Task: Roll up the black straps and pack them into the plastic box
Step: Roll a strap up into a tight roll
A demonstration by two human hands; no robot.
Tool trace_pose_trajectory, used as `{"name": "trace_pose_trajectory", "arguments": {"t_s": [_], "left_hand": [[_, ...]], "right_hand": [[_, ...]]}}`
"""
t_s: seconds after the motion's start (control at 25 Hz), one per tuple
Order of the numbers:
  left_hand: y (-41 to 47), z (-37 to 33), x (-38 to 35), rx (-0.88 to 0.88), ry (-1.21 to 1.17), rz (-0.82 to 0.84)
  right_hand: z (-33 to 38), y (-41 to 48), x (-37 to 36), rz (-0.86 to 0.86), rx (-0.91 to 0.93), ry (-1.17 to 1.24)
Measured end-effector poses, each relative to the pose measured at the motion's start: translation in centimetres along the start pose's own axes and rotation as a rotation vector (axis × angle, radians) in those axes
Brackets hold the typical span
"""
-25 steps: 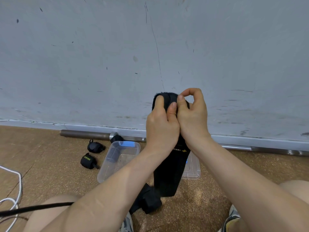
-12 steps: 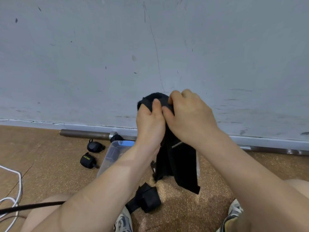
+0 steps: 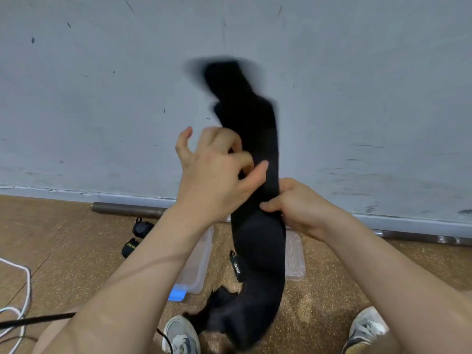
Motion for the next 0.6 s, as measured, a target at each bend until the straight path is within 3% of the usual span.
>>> {"name": "trace_pose_trajectory", "arguments": {"t_s": [0.04, 0.08, 0.2, 0.24, 0.48, 0.6], "left_hand": [[0.0, 1.6, 0.2, 0.076, -0.117, -0.039], [-0.2, 3.5, -1.0, 0.2, -0.261, 0.031], [-2.9, 5.2, -5.0, 0.434, -0.389, 0.428], [-3.4, 4.7, -5.3, 0.467, -0.441, 0.458], [-4.5, 0.9, -7.0, 0.711, -1.121, 0.432], [-4.9, -1.0, -8.6, 0.788, -1.34, 0.204]], "right_hand": [[-0.2, -0.1, 0.0, 0.053, -0.045, 0.114], [-0.2, -0.2, 0.3, 0.065, -0.054, 0.174], [0.7, -1.2, 1.6, -0.014, -0.004, 0.226], [0.9, -1.5, 2.0, -0.039, 0.006, 0.247], [1.9, -2.5, 3.9, -0.3, 0.139, 0.406], [2.2, -2.8, 4.7, -0.362, 0.204, 0.555]]}}
Point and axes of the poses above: each hand's wrist, its own y-axis towards the middle knuckle, its own x-axis out of the back of the hand, z = x × y, the point moved 9 cm from there along y, towards the middle knuckle, and after that the axes turned 15 degrees about -x, right-handed, at the moved point
